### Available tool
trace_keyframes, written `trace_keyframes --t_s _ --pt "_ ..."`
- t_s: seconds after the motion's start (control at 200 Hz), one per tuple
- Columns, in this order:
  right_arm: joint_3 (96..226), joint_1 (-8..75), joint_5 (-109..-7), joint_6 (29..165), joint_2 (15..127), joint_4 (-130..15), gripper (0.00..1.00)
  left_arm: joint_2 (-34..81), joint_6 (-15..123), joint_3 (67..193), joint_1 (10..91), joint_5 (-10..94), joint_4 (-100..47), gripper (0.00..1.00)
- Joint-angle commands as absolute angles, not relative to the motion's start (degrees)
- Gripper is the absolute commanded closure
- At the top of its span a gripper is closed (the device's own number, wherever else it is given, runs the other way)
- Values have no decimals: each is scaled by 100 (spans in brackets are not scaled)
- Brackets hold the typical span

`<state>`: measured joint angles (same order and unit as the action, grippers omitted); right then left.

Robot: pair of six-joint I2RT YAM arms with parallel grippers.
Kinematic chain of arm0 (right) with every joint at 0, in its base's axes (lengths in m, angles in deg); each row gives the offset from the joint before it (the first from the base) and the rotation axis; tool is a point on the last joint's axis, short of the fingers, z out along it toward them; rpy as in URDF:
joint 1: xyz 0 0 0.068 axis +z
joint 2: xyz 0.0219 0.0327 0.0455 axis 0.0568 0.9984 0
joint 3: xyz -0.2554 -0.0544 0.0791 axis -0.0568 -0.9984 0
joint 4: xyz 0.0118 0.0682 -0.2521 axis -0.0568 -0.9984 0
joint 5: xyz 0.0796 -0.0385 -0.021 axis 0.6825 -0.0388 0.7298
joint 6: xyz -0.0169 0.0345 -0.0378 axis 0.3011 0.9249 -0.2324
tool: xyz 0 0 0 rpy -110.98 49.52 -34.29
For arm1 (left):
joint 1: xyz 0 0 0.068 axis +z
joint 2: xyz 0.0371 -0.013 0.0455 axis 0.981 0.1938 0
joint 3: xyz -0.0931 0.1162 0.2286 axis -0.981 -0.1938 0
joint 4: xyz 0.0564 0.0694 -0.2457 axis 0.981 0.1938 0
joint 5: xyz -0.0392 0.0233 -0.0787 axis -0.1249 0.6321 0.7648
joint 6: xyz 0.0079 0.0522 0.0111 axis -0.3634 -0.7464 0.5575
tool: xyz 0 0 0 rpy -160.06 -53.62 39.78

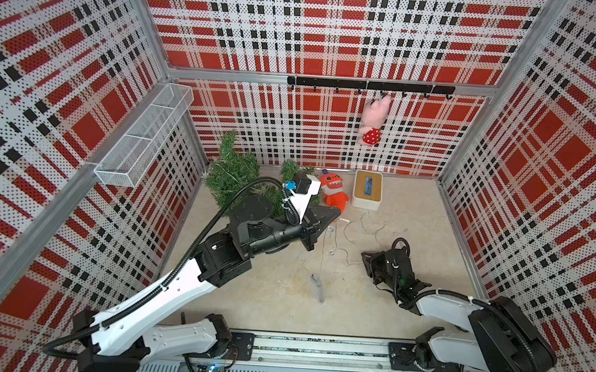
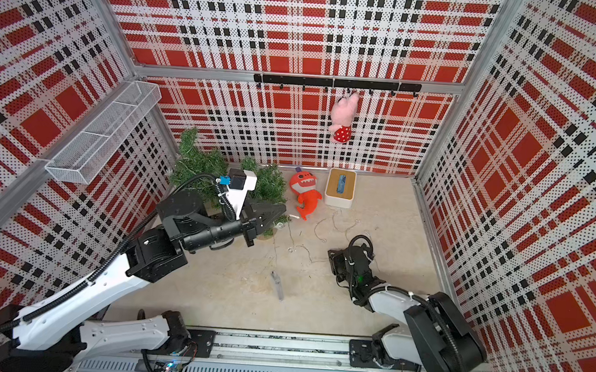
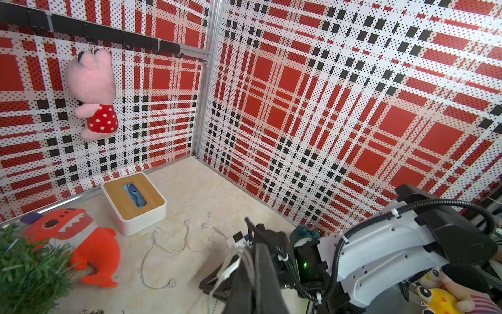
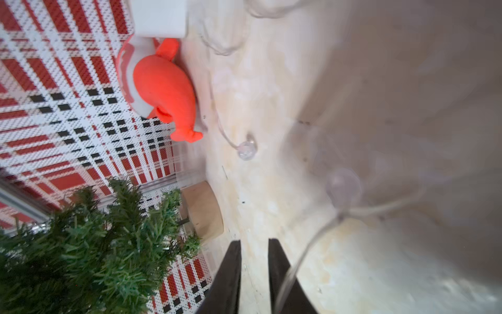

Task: Wrap string light around the christmas tree
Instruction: Pick up the light string from the center of the board.

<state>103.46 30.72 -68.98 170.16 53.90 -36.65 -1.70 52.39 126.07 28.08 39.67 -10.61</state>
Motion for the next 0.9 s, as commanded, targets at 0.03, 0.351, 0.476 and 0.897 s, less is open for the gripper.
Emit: trace_keyframes --t_s 0.03,0.351,0.476,0.897 --pt "11390 2913 -7132 15569 4635 -4824 91 -770 5374 11934 3268 3860 -965 100" --pt "14716 2827 -6912 12959 5282 -6612 100 -1919 5596 10644 4818 4284 -1042 100" --pt "15794 2824 -6824 12468 5743 -6781 100 -2126 5402 10579 5353 4310 -737 100" --pt "19819 2811 -7024 11228 7882 -7464 100 -2150 5090 9629 6335 4752 -1786 100"
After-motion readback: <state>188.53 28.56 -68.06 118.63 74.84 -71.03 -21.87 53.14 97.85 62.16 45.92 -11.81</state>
